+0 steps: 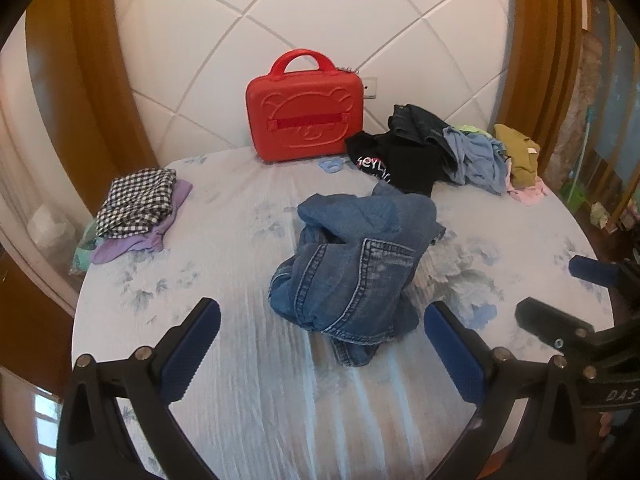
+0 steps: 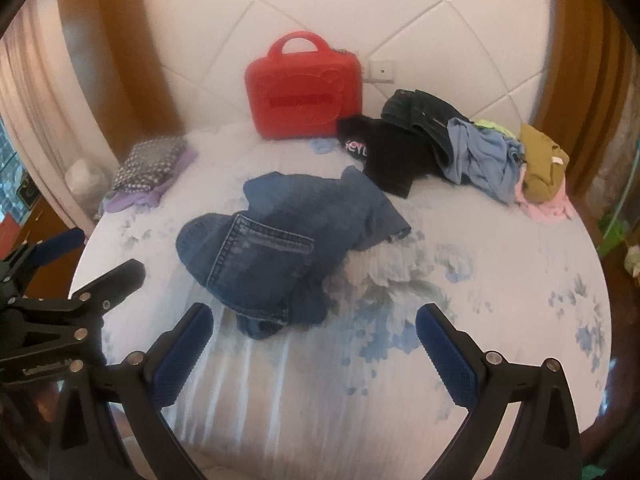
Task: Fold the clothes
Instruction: 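Move both grippers toward the crumpled blue jeans on the bed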
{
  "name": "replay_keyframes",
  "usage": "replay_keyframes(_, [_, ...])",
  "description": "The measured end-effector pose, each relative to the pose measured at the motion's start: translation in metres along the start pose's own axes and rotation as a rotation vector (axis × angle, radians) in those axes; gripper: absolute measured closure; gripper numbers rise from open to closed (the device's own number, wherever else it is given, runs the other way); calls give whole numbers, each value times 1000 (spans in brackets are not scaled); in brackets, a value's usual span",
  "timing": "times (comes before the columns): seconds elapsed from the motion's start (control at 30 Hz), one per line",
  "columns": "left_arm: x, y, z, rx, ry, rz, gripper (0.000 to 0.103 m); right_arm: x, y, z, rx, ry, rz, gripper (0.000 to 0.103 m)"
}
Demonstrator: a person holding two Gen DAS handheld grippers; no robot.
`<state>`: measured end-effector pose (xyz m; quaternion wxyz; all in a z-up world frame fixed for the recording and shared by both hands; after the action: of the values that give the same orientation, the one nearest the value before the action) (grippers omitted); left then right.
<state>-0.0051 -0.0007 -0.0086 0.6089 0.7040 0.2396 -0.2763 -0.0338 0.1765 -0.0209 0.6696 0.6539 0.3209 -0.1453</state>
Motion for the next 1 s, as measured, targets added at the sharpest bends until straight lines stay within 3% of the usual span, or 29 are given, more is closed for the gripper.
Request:
replay_keyframes(0.2, [-2,-9,11,8,43,54,0,-3,-6,2,10,-1,40,0])
replay_keyframes(1.0, [2,-11,11,7,38,47,0,0,-12,-7,-6,-24,39,0])
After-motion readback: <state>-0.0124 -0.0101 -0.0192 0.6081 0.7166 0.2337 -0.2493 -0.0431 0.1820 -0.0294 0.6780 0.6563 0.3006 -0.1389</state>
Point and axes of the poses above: each gripper's, at about its wrist camera, not at the fingertips, and y roughly against the way its jaws point, z to its left, x to its underside, the point moved 1 cm from there along -y, roughly the way its jaws point, and after that the axes turned 10 degrees about x, right-handed, at the moved point
